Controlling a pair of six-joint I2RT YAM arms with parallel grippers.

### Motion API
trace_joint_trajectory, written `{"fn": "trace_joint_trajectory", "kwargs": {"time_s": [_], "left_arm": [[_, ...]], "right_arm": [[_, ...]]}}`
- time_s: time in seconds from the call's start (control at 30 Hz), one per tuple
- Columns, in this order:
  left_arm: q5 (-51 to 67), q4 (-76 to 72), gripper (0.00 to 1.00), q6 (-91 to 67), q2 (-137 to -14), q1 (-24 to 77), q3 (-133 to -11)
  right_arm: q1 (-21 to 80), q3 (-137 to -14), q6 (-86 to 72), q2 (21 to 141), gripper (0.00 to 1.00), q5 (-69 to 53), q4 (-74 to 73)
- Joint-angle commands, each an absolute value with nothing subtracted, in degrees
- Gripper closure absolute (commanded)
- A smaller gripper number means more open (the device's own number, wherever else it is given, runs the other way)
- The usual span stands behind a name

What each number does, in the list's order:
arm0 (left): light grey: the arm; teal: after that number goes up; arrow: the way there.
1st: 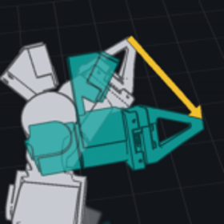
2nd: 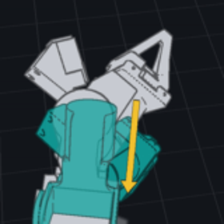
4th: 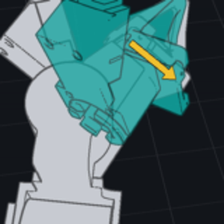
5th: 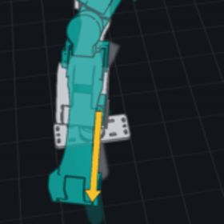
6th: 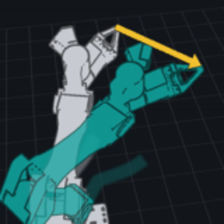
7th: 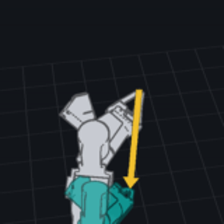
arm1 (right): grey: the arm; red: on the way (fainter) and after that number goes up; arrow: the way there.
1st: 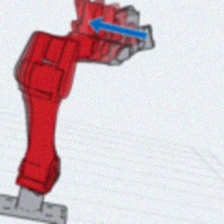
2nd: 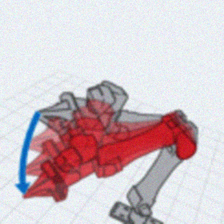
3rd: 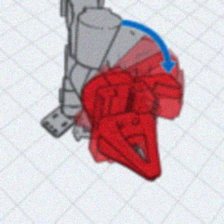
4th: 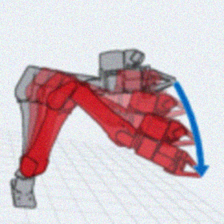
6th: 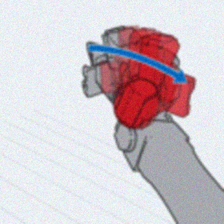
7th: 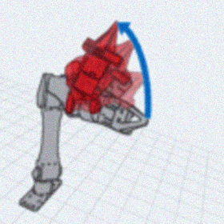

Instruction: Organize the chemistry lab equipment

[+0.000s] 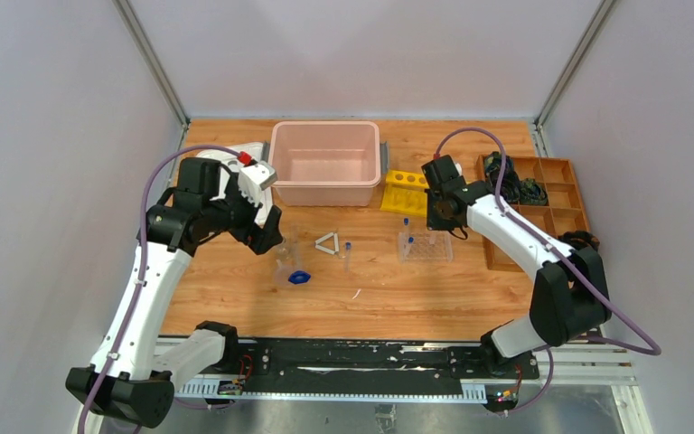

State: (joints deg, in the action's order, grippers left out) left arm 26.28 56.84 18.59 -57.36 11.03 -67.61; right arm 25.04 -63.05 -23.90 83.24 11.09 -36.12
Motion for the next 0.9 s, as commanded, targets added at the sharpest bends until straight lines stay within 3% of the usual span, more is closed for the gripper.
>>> {"fn": "trace_joint_trajectory", "kwargs": {"time_s": [0.0, 0.87], "left_arm": [[26.69, 56.36, 0.0, 18.83, -56.23, 11.16, -69.06], [26.89, 56.34, 0.0, 19.34, -56.86, 11.16, -68.95]], "right_arm": [[24.35, -64.08, -23.44, 84.03, 1.0, 14.15, -33.25], [24.36, -62.34, -23.56, 87.38, 1.0, 12.77, -31.14]]}}
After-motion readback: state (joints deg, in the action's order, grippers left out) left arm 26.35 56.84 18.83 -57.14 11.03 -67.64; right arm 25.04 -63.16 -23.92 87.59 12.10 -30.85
